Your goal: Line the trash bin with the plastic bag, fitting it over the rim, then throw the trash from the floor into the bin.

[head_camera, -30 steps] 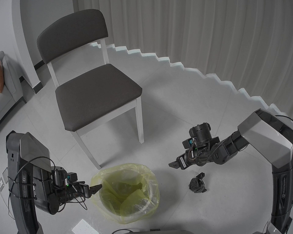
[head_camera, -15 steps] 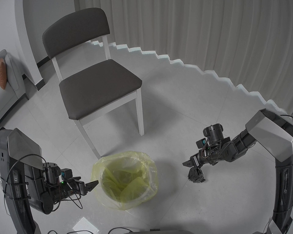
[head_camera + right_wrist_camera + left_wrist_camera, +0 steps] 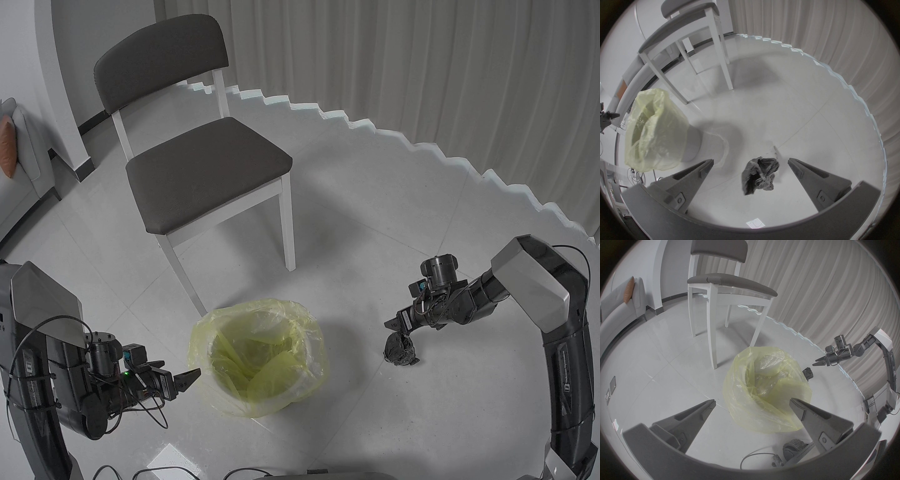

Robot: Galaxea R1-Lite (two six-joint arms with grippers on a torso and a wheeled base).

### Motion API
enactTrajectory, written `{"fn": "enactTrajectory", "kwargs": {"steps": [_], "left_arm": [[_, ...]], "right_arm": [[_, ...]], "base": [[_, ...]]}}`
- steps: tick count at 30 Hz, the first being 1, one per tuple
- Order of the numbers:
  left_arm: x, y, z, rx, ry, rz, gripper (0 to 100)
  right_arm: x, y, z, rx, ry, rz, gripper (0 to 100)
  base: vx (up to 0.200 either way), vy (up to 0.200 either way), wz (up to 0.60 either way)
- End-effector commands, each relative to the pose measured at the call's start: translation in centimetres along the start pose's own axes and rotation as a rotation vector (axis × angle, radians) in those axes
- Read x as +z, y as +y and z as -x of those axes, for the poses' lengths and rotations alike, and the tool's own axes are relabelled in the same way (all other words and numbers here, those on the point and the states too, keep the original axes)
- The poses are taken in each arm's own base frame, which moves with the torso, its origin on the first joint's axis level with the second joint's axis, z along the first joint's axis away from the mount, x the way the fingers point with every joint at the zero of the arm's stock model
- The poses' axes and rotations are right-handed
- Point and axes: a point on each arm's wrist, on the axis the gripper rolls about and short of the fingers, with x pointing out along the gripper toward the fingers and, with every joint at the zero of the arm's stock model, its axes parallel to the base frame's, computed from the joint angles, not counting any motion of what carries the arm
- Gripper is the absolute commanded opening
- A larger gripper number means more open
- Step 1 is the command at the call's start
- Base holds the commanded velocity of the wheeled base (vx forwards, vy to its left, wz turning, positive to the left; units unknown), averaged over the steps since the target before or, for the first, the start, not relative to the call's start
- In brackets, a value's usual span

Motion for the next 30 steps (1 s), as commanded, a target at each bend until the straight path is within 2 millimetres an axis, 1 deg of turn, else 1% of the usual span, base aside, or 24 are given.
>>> {"fn": "enactTrajectory", "kwargs": {"steps": [1, 3, 4, 5, 8, 19, 28, 30], "left_arm": [[0.0, -0.1, 0.3, 0.0, -0.005, -0.003, 100], [0.0, -0.1, 0.2, 0.001, -0.007, -0.003, 100], [0.0, -0.1, 0.2, 0.001, -0.007, -0.003, 100], [0.0, -0.1, 0.3, 0.0, -0.005, -0.003, 100], [-0.1, -0.1, 0.2, 0.0, -0.001, -0.002, 100], [-0.4, 0.1, -0.2, 0.0, 0.008, 0.002, 100], [-0.5, 0.2, -0.6, -0.001, 0.011, 0.002, 100], [-0.5, 0.2, -0.6, 0.001, 0.011, 0.002, 100]], "right_arm": [[-1.0, -1.4, -2.7, -0.023, 0.031, -0.021, 100], [-0.6, -2.0, -4.1, -0.039, 0.011, -0.018, 100], [-0.6, -2.0, -4.1, -0.039, 0.011, -0.018, 100], [-0.6, -2.2, -4.7, -0.053, 0.009, -0.005, 100], [-1.4, -2.4, -6.0, -0.062, 0.044, 0.003, 100], [-1.2, -2.1, -7.9, -0.042, 0.121, -0.005, 100], [-1.3, -1.9, -8.3, -0.045, 0.2, -0.008, 100], [-1.7, -1.9, -8.5, -0.044, 0.228, -0.012, 100]], "base": [[0.0, 0.0, 0.0], [0.0, 0.0, 0.0], [0.0, 0.0, 0.0], [0.0, 0.0, 0.0], [0.0, 0.0, 0.0], [0.0, 0.0, 0.0], [0.0, 0.0, 0.0], [0.0, 0.0, 0.0]]}}
